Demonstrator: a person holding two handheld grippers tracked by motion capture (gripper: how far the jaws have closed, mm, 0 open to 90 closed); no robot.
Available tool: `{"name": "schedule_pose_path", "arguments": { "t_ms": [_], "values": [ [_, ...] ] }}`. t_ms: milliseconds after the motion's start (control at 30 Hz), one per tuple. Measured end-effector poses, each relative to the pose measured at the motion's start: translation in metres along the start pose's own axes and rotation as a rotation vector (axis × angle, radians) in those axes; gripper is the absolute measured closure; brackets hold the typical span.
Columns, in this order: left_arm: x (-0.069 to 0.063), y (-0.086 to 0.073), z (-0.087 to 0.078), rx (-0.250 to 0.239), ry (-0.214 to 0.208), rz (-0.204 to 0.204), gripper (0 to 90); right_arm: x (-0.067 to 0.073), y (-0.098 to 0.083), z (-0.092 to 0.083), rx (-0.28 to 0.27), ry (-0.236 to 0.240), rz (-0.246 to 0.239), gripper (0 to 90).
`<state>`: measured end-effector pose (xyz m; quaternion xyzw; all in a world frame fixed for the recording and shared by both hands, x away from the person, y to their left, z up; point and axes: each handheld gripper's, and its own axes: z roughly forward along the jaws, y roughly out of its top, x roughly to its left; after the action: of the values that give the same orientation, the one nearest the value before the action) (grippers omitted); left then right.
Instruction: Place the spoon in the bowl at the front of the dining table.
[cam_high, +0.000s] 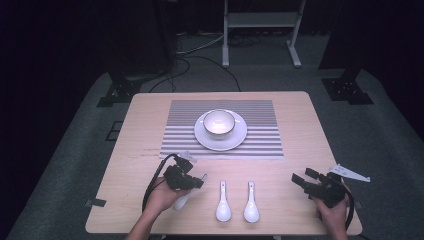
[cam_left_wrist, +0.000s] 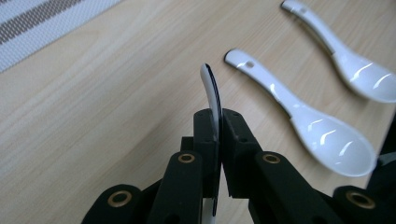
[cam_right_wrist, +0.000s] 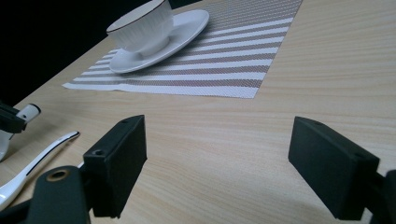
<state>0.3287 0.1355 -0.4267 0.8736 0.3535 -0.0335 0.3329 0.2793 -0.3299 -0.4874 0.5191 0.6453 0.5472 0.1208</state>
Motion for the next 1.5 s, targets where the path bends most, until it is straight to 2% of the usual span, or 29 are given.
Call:
{"name": "schedule_pose_path", "arguments": {
  "t_ms": [133,433,600,733,1033,1500],
  "values": [
    [0.003,0.003,-0.010,-0.052,-0.041,-0.030,84.7,0.000,0.000,0.000,0.000,0.000,0.001,18.3],
    [0.014,0.008,-0.024,-0.118,-0.085,-0.072,84.9,0.000,0.000,0.000,-0.003,0.001,0.002,18.4],
    [0.023,0.011,-0.028,-0.172,-0.132,-0.119,84.8,-0.001,0.000,0.000,-0.002,0.001,0.003,18.4],
    [0.030,0.014,-0.031,-0.198,-0.152,-0.153,84.8,-0.001,0.000,0.000,0.000,0.001,0.003,18.4],
    [0.042,0.027,-0.034,-0.260,-0.199,-0.212,84.8,-0.001,0.000,0.000,0.000,0.003,0.003,18.4],
    [0.056,0.049,-0.031,-0.341,-0.267,-0.266,84.8,-0.001,0.000,0.000,0.000,0.006,0.003,18.4]
  ]
}}
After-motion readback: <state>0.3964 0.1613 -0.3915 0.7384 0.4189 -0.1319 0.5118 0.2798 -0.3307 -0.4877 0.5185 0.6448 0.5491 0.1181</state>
